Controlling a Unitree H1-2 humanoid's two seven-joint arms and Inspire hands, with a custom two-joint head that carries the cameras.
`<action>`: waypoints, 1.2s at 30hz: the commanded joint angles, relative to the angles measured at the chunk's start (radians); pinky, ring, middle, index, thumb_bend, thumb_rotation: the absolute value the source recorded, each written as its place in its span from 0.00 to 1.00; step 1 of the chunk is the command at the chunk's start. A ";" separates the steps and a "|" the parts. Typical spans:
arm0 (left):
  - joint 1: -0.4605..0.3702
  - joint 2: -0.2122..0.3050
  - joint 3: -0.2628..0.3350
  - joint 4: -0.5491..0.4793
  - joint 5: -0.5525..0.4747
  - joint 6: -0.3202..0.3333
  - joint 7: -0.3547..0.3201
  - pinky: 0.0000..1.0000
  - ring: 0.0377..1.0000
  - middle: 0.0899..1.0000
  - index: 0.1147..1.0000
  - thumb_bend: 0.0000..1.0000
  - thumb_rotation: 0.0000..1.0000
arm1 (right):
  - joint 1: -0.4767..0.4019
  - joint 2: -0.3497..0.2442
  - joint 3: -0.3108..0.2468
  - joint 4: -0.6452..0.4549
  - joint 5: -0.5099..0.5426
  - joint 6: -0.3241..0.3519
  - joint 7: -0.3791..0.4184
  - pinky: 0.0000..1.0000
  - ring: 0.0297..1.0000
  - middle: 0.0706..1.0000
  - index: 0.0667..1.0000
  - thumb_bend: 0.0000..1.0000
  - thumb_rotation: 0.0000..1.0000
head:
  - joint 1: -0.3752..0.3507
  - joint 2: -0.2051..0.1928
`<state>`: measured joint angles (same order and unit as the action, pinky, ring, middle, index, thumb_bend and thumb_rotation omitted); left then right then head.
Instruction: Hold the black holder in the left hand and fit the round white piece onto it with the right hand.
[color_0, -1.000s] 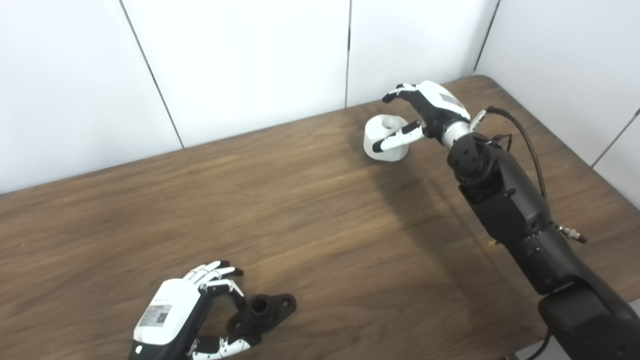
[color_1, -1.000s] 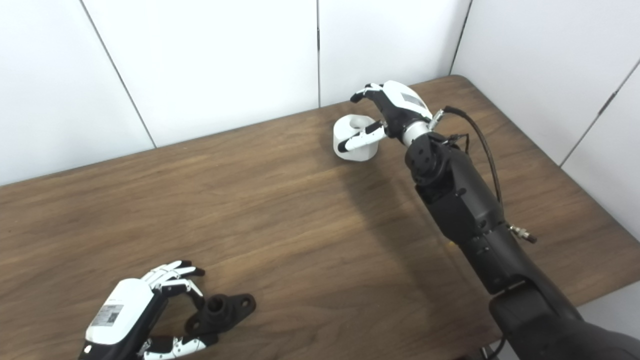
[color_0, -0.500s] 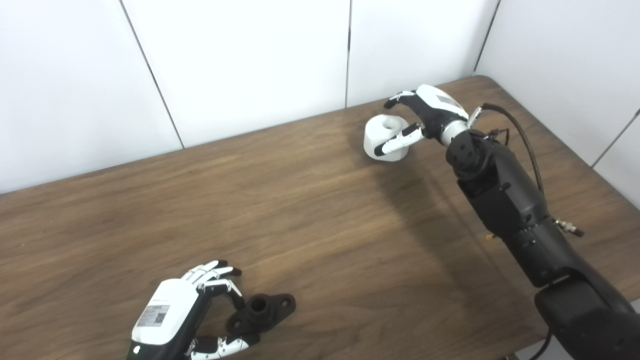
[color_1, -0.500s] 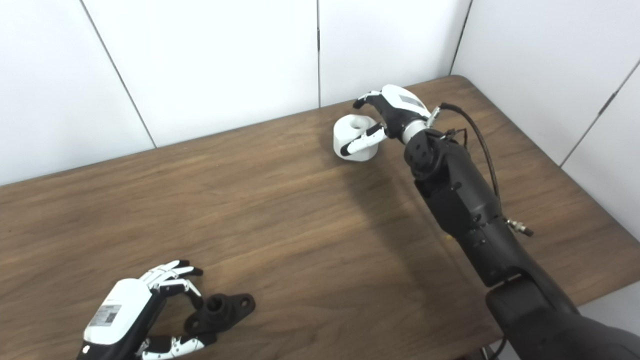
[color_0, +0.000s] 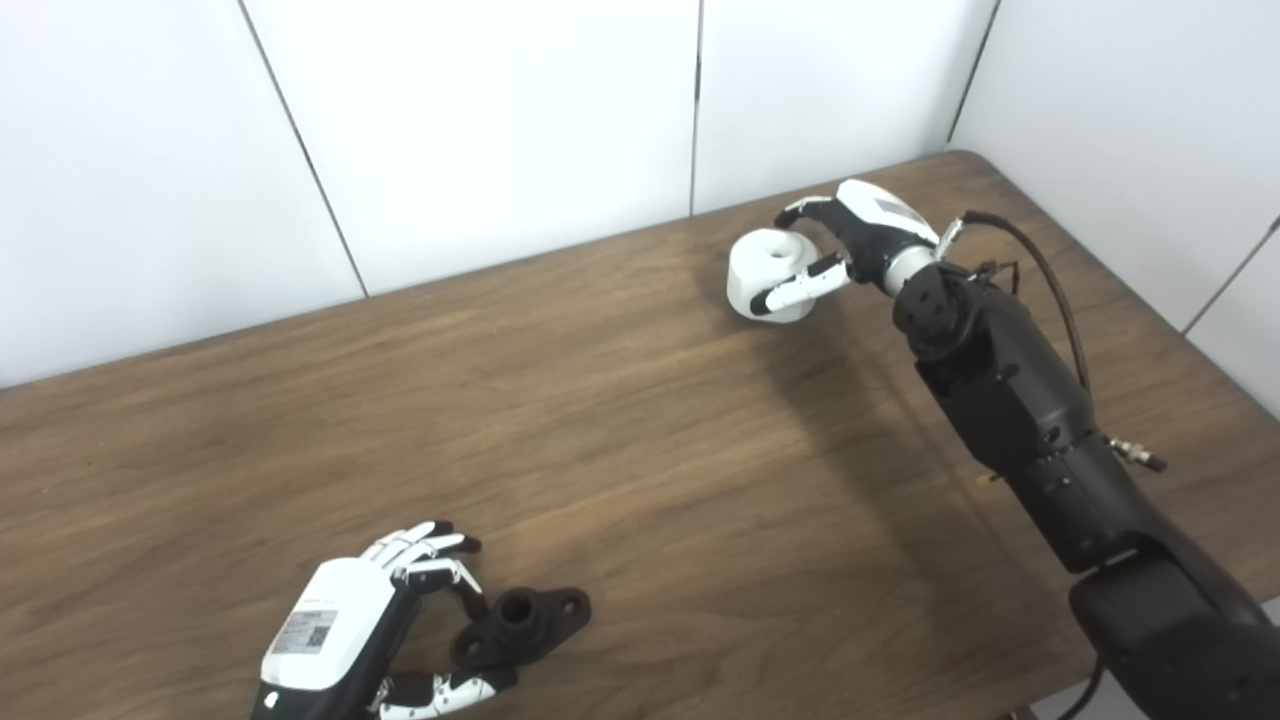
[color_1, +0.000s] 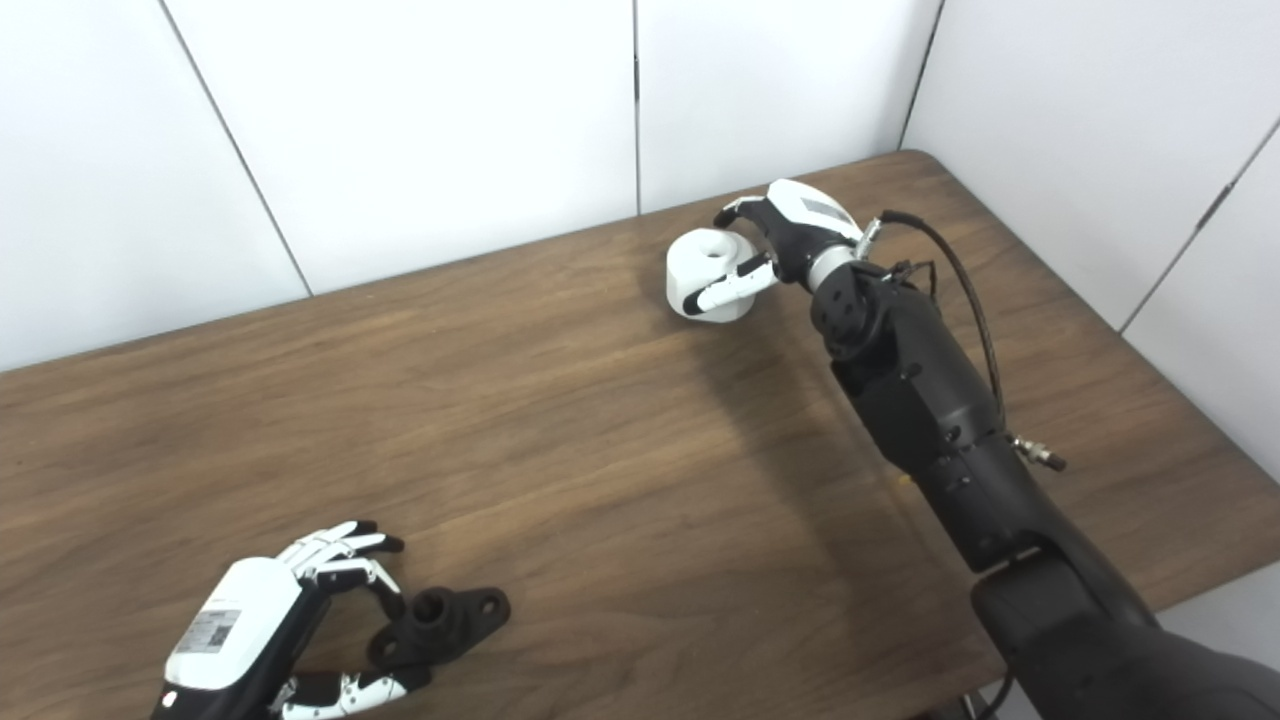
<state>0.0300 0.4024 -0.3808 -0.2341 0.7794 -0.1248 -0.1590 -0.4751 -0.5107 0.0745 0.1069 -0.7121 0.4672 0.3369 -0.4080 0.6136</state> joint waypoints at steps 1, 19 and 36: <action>0.056 0.053 -0.001 0.059 0.040 0.065 -0.090 0.85 0.88 0.79 0.42 0.52 0.05 | -0.055 -0.042 -0.007 -0.025 -0.008 0.001 -0.010 1.00 0.98 0.91 0.79 0.84 0.44 | -0.001 0.001; 0.051 0.046 -0.004 0.064 0.043 0.063 -0.085 0.84 0.88 0.78 0.42 0.52 0.05 | -0.056 -0.061 0.012 -0.017 0.001 -0.002 -0.016 1.00 0.97 0.90 0.74 0.82 0.41 | 0.002 0.003; 0.050 0.044 -0.006 0.062 0.044 0.064 -0.087 0.85 0.88 0.78 0.42 0.52 0.05 | -0.063 -0.069 0.029 -0.010 0.006 -0.006 -0.023 1.00 0.96 0.88 0.73 0.80 0.43 | 0.002 0.003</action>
<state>0.0295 0.4028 -0.3810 -0.2345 0.7820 -0.1248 -0.1599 -0.4776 -0.5405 0.1106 0.1152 -0.6988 0.4667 0.3370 -0.4050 0.6167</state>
